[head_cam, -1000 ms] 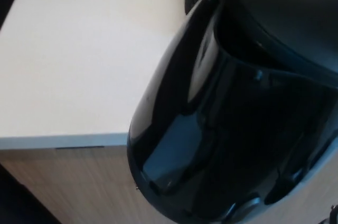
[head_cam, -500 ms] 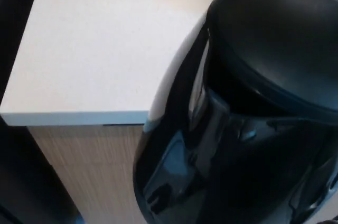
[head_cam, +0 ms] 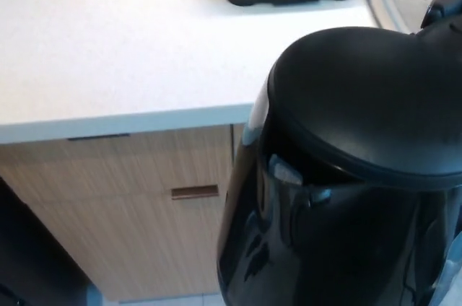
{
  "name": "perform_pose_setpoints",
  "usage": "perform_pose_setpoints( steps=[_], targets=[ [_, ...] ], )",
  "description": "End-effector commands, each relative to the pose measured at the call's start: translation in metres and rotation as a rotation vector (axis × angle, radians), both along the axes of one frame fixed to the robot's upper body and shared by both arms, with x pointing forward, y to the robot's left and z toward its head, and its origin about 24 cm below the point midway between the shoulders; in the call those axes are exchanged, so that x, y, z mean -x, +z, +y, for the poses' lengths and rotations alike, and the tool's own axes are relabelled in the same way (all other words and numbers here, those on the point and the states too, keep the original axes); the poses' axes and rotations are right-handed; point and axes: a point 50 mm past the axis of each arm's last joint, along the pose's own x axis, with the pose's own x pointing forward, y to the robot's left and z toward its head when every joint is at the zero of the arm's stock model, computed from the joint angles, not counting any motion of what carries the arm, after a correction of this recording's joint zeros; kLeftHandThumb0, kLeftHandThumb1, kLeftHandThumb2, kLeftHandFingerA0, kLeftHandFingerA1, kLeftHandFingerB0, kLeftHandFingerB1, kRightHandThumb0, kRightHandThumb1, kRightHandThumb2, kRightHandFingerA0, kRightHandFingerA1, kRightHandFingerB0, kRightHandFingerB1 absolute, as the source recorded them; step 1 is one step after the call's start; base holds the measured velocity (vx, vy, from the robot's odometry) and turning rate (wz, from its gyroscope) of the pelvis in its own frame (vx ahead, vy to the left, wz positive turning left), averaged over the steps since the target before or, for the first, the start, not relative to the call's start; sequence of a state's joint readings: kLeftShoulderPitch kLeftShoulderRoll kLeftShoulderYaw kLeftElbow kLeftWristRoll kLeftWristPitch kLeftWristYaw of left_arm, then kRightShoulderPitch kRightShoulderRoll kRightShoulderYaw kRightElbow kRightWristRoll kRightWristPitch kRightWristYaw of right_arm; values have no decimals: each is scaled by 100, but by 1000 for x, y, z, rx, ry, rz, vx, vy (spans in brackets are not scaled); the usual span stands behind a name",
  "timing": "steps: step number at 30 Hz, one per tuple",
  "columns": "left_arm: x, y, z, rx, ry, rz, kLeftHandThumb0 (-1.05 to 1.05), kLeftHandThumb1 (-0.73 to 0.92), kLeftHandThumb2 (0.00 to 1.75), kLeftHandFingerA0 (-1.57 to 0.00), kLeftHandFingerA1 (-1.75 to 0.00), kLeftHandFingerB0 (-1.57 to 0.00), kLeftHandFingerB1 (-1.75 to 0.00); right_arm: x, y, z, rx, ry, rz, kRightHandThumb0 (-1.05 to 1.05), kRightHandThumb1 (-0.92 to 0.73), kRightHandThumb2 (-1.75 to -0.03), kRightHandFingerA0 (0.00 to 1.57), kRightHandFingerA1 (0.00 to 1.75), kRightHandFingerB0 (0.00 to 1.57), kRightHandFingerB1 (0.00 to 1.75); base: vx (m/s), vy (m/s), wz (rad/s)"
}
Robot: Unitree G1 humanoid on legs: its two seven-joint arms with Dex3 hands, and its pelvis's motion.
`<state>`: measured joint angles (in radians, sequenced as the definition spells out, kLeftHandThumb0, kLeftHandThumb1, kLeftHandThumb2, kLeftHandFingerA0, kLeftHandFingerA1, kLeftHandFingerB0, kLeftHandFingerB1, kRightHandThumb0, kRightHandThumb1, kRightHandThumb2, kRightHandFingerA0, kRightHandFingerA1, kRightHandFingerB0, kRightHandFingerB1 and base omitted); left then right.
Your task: Pick up a kettle using the right hand on left side of the counter and then walk right towards the kettl base and turn on the kettle
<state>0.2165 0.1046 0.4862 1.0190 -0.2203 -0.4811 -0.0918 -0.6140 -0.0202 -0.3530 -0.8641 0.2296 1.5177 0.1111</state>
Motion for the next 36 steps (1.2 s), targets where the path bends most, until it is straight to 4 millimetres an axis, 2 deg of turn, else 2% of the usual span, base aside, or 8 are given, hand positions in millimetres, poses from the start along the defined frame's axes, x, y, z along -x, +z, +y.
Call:
perform_pose_setpoints(
  steps=[1, 11, 14, 16, 24, 25, 28, 36],
  targets=[
    [2, 6, 6, -44, 9, -32, 12, 62, 99, -90, -87, -86, -83, 0, 5, 1, -10, 5, -56, -19, -45, -141, 106, 175, 79, 162, -221, -62, 6],
    [1, 4, 5, -40, 15, -27, 10, 63, 97, -91, -85, -88, -82, -2, 5, -1, -18, -6, -71, -18, -43, -144, 106, 175, 81, 160, -210, 123, 10],
    [-1, 5, 5, -42, 14, -32, 10, 64, 99, -92, -87, -89, -83, -3, 7, -4, -36, -27, -70, -18, -45, -142, 106, 175, 78, 162, -238, 9, 4],
    [-1, 5, 5, -38, 15, -37, 14, 58, 105, -93, -90, -88, -87, -4, 8, -5, -24, -29, -74, -18, -43, -143, 106, 175, 79, 162, -202, -47, -8],
    [8, 4, 7, -62, 12, 3, 15, 56, 105, -92, -90, -88, -86, -5, 10, -6, -15, -20, -92, -18, -43, -143, 105, 175, 79, 163, -242, -272, 3],
    [9, 4, 7, -57, 20, 7, 12, 62, 96, -93, -86, -90, -82, -5, 10, -7, -16, -31, -89, -18, -43, -142, 105, 175, 79, 162, -305, -402, 1],
    [13, 3, 10, -57, 29, 22, 14, 64, 93, -93, -85, -92, -82, -6, 10, -8, -22, -26, -92, -18, -43, -142, 105, 175, 79, 161, -278, -342, -15],
    [19, 2, 14, -51, 49, 41, 14, 63, 94, -95, -85, -93, -83, -6, 12, -9, -15, -54, -95, -18, -42, -142, 105, 175, 78, 161, -222, -108, 9]
  ],
)
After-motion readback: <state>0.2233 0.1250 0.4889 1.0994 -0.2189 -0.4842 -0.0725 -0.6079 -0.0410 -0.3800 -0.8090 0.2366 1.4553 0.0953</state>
